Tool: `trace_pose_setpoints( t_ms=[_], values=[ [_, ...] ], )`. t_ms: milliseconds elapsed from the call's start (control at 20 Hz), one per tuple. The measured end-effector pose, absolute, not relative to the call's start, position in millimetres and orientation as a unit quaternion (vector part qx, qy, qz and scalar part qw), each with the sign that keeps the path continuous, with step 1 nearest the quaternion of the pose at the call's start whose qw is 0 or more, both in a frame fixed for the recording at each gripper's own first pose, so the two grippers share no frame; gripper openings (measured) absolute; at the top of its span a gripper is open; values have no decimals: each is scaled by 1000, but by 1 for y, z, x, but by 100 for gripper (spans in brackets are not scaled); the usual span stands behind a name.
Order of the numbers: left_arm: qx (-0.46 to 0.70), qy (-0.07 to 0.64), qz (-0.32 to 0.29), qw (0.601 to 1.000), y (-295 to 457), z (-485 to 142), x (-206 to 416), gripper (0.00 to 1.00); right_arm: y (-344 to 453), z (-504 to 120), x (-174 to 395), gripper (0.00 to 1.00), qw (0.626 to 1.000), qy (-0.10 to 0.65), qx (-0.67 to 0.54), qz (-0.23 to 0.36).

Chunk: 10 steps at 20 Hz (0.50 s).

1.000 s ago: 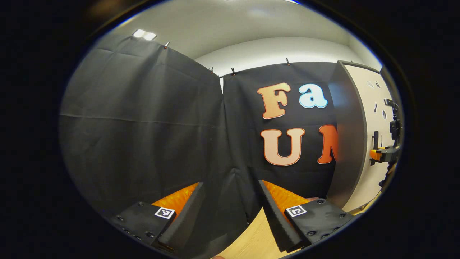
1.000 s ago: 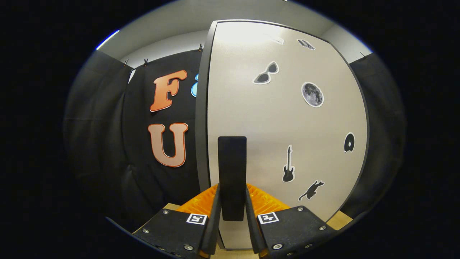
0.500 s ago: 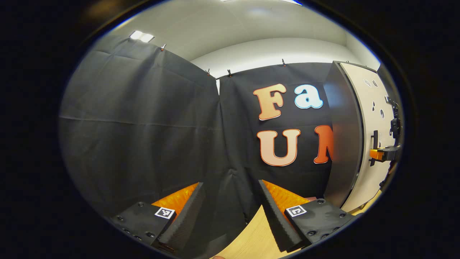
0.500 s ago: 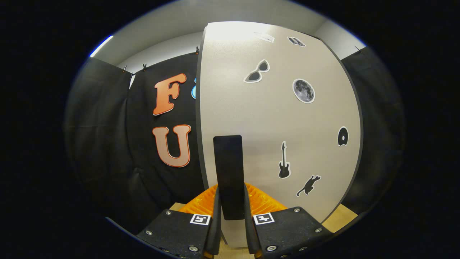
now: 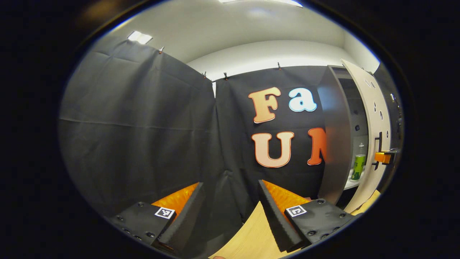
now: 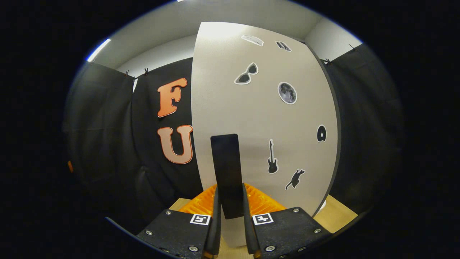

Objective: Open the cabinet door with the right hand, grasp the bottle in the cabinet with the left hand and place it on the coaster, then close the cabinet door with the right hand.

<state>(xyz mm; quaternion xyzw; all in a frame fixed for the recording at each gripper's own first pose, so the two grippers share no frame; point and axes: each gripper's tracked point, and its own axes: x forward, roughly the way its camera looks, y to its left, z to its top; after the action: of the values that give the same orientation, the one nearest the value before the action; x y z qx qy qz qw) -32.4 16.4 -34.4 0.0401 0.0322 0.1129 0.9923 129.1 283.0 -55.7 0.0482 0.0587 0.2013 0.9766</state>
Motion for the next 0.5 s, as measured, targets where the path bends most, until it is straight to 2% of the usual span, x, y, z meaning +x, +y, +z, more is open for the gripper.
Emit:
trace_pose_setpoints(
  t_ms=[500],
  values=[
    [37,15,62,997,-35,-19,-30,97,253,-53,115,28,980,53,48,184]
  ],
)
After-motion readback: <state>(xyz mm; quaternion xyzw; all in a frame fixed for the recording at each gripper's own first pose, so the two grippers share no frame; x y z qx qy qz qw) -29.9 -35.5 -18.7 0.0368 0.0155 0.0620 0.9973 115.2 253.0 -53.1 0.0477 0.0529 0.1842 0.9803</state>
